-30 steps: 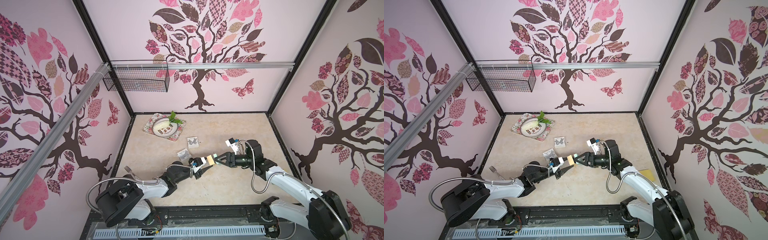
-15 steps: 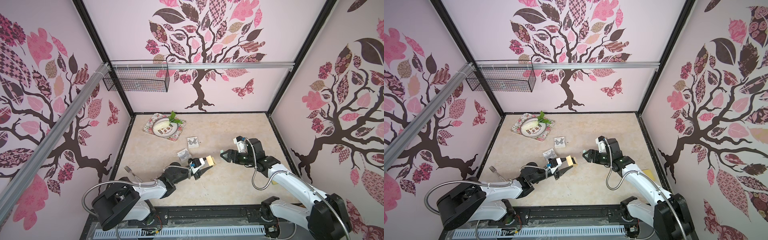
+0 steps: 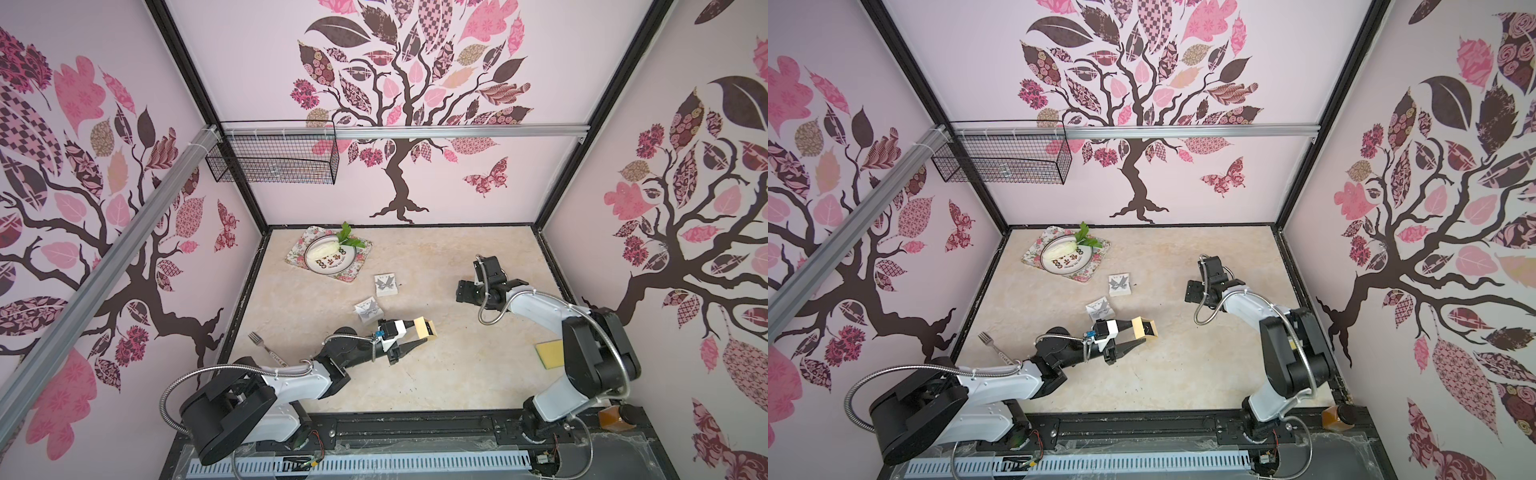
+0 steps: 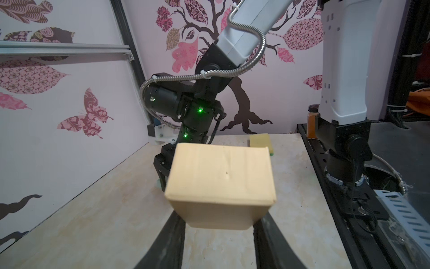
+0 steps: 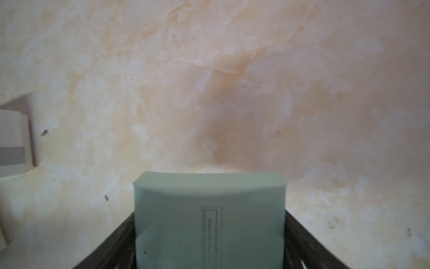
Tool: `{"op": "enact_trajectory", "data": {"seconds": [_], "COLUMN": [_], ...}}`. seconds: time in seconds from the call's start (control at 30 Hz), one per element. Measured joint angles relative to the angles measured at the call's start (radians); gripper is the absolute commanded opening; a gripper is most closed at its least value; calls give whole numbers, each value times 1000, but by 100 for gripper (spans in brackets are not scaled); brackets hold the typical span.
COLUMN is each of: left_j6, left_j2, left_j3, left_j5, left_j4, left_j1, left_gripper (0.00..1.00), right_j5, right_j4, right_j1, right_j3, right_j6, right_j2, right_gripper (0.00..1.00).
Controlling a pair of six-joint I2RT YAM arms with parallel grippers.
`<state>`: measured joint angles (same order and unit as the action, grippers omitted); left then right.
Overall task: Take the rings out of the lift-off lid box
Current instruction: Place the lid at the center of the board.
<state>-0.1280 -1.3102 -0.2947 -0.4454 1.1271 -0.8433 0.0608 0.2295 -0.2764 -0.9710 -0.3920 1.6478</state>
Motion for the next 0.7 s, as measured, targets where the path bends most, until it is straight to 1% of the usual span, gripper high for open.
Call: {"op": "enact_trajectory", "data": {"seconds": [0.07, 0.23, 0.33, 0.47, 0.53, 0.57, 0.7], "left_j6": [7, 21, 24, 24, 26, 27, 29], "left_j2": [-2, -2, -2, 0, 2, 5, 7], "left_j3": [0, 0, 0, 0, 2, 2, 2], "left_j5": [-13, -37, -43, -48, -51, -51, -54], "left_j4": [5, 11, 14, 16, 16, 16, 18], "left_j1": [0, 0, 0, 0, 0, 0, 0], "left_gripper": [26, 26, 26, 25, 24, 24, 24], "right_j5": [22, 45, 47, 48, 48, 48, 42], "right_j4": [7, 35, 43, 51, 63, 70, 98], "right_j1": [5, 4, 5, 5, 10, 11, 11], "right_j3": [-35, -106, -132, -137, -138, -139, -139], "right_j6": [5, 13, 13, 14, 15, 16, 27], "right_j2": [47, 138, 176, 193, 195, 195, 175], "right_gripper": [85, 90, 90, 91, 95, 99, 100]}}
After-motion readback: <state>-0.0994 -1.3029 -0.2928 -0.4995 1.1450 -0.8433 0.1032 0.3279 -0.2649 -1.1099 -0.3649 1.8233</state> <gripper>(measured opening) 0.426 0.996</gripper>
